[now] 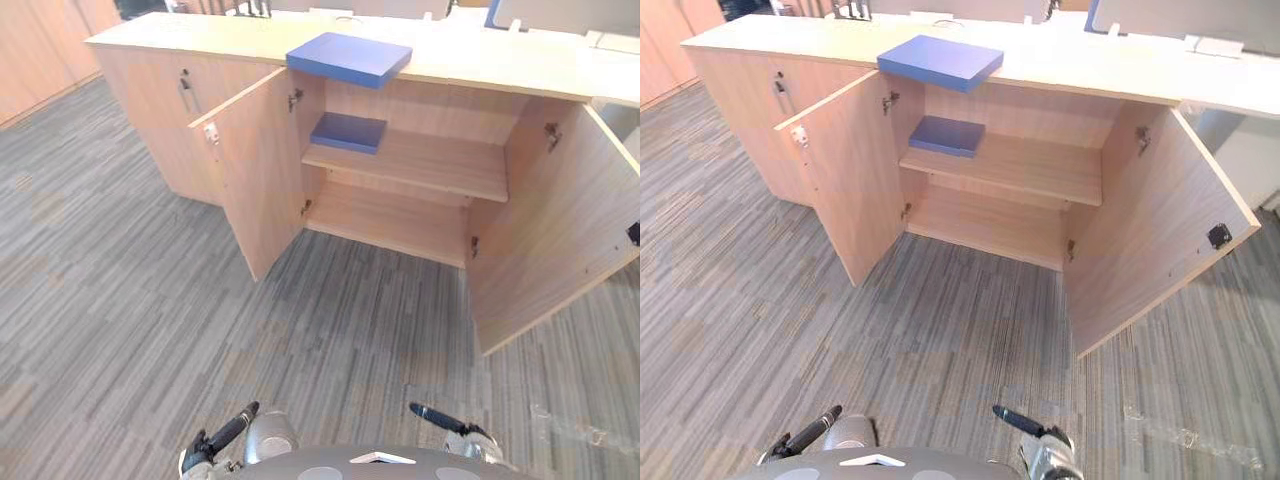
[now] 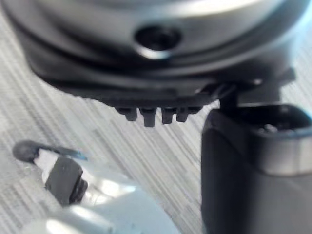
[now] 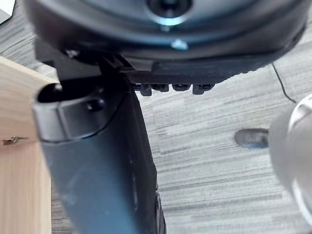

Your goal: Walk over to the cabinet, pick up the folder, carry it to the office cabinet, place the folder inside the office cabinet, then close the office cabinet door

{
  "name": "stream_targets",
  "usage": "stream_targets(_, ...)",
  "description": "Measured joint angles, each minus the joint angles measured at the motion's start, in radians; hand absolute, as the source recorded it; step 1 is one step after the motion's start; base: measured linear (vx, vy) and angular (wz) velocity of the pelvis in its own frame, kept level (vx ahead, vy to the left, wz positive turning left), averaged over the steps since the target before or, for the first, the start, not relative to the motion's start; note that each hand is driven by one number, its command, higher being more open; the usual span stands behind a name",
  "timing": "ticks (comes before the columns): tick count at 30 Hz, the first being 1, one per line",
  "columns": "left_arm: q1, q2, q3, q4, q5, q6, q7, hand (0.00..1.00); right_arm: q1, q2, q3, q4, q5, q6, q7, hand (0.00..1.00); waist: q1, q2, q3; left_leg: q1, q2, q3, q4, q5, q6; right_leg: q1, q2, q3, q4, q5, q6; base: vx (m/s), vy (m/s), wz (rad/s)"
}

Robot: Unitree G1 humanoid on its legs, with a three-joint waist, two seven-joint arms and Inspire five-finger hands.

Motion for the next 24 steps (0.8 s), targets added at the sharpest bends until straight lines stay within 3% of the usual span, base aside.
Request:
stream_targets(1,0.007,0.0,0.0,0.004,0.001,0.001,0.001,1.0,-0.007,0.007,0.005,0.0,0.0,0.0,0.001,1.0,0.013,0.001,0.004,-0.005,-0.053,-0.039,-0.166,0.006,-0.012,0.016,-0.021,0.026,0.001,-0.001,0.002,0.16,0.157,-0.75)
stream_targets(2,0.014,-0.003,-0.001,0.007,0.001,0.003,0.002,1.0,-0.006,0.007,0.006,-0.002,0.0,-0.001,0.002,1.0,0.019,0.011,0.002,0.002,-0.075,-0.072,-0.277,0.037,-0.024,0.02,-0.021,0.033,0.002,-0.004,0.014,0.31,0.344,-0.97)
stream_targets(3,0.033,-0.013,-0.005,0.013,0.002,0.0,0.005,1.0,-0.008,0.016,0.013,-0.01,-0.001,-0.003,0.006,1.0,0.032,0.048,0.006,0.036,-0.087,-0.129,-0.433,0.166,-0.037,0.036,-0.011,0.064,0.007,-0.026,0.057,0.27,0.256,-0.59)
stream_targets(4,0.028,0.007,-0.012,0.024,0.002,0.001,0.009,1.0,-0.006,0.048,0.029,-0.016,-0.001,-0.003,0.013,1.0,0.026,0.007,0.016,0.049,-0.122,-0.119,-0.452,0.171,-0.04,0.043,-0.041,0.07,-0.002,-0.037,0.071,0.31,0.262,-0.35)
stream_targets(6,0.026,0.01,-0.008,0.006,0.002,-0.004,0.012,1.0,-0.005,0.072,0.055,-0.017,-0.003,-0.002,0.021,1.0,0.028,-0.024,0.023,0.063,-0.146,-0.105,-0.487,0.179,-0.032,0.015,-0.029,0.067,-0.007,-0.034,0.064,0.17,0.041,0.05)
stream_targets(9,0.023,-0.009,0.004,0.002,0.001,-0.003,0.01,1.0,0.008,0.078,0.086,-0.05,-0.003,-0.002,0.021,1.0,0.047,-0.023,0.038,0.096,-0.17,-0.092,-0.497,0.179,-0.032,0.054,-0.044,0.067,-0.051,-0.017,0.066,0.09,0.026,-0.05)
stream_targets(12,0.026,-0.037,0.019,0.005,0.0,-0.001,0.011,1.0,0.002,0.076,0.091,-0.072,-0.005,-0.007,0.026,1.0,0.047,0.012,0.053,0.098,-0.162,-0.092,-0.502,0.183,-0.026,0.064,-0.039,0.088,-0.092,0.002,0.101,-0.01,-0.002,-0.12)
stream_targets(14,0.035,-0.052,0.042,0.007,0.0,0.001,0.011,1.0,0.01,0.071,0.089,-0.069,-0.039,-0.005,0.027,1.0,0.046,0.017,0.047,0.115,-0.165,-0.09,-0.545,0.194,-0.021,0.058,-0.041,0.106,-0.099,0.004,0.104,-0.03,-0.007,-0.19)
stream_targets(17,0.045,-0.056,0.071,0.006,0.001,0.001,0.012,1.0,0.037,0.06,0.077,-0.066,-0.067,0.002,0.031,1.0,0.046,0.0,0.018,0.146,-0.201,-0.07,-0.678,0.252,-0.018,0.011,-0.069,0.144,-0.11,0.013,0.116,-0.01,0.006,-0.26)
stream_targets(21,0.055,-0.034,0.081,0.022,0.0,0.001,0.013,1.0,0.052,0.032,0.042,-0.014,-0.084,0.007,0.044,1.0,0.047,-0.033,-0.014,0.177,-0.253,-0.088,-0.711,0.247,-0.018,0.026,-0.114,0.152,-0.131,0.025,0.136,0.1,0.058,-0.18)
stream_targets(22,0.056,-0.032,0.081,0.025,-0.001,0.002,0.013,1.0,0.053,0.022,0.04,-0.008,-0.086,0.011,0.045,1.0,0.047,-0.036,-0.015,0.192,-0.269,-0.106,-0.711,0.23,-0.008,0.033,-0.128,0.159,-0.127,0.029,0.142,0.15,0.105,-0.28)
stream_targets(24,0.061,-0.04,0.078,0.036,0.0,0.002,0.014,1.0,0.068,-0.002,0.011,-0.005,-0.113,0.015,0.049,1.0,0.047,-0.015,-0.028,0.233,-0.293,-0.131,-0.72,0.192,0.007,0.004,-0.152,0.177,-0.016,0.028,0.144,0.11,0.172,-0.32)
